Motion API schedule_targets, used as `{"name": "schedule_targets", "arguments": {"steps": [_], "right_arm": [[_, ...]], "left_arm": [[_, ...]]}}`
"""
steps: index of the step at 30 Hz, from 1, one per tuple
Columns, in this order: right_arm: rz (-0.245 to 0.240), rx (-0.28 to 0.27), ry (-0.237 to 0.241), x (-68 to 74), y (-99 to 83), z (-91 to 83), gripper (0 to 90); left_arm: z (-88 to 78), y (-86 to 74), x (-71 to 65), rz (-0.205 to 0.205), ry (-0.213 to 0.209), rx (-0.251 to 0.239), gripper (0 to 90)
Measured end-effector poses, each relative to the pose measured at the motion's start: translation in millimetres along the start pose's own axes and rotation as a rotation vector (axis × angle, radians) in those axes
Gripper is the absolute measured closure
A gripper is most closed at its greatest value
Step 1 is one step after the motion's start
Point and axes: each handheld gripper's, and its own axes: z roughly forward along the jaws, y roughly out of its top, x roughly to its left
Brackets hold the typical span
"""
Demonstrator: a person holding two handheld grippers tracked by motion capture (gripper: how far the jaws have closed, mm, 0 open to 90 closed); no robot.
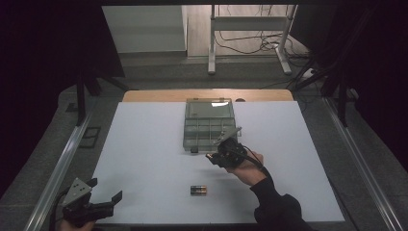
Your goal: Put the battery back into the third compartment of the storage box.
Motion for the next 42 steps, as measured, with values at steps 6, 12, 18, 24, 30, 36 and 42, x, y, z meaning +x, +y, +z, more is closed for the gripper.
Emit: {"name": "schedule_targets", "arguments": {"steps": [6, 12, 18, 24, 30, 36, 42], "right_arm": [[0.032, -0.015, -0.033, -13.5, 4.4, -5.7, 76.7], [0.069, -0.038, -0.067, -29.7, 11.0, -8.6, 76.7], [0.110, -0.054, -0.103, -45.6, 19.6, -9.2, 76.7], [0.137, -0.056, -0.141, -62.9, 32.3, -4.8, 76.7], [0.157, -0.056, -0.165, -72.6, 41.9, -0.3, 76.7], [0.180, -0.060, -0.186, -84.1, 50.7, 5.1, 76.7], [0.211, -0.039, -0.203, -94.2, 56.2, 16.0, 76.7]], "left_arm": [[0.0, 0.0, 0.2, 0.000, -0.001, 0.000, 1.4], [0.0, 0.0, 0.3, -0.001, -0.002, 0.000, 1.4], [0.2, 0.0, 0.1, 0.001, -0.002, 0.001, 1.5], [0.1, 0.0, 0.4, 0.000, -0.004, 0.000, 1.5], [0.1, 0.0, 0.7, -0.001, -0.006, 0.001, 1.6], [0.1, -0.1, 0.9, -0.002, -0.008, 0.001, 1.6], [0.1, -0.1, 1.3, -0.005, -0.011, 0.000, 1.5]]}}
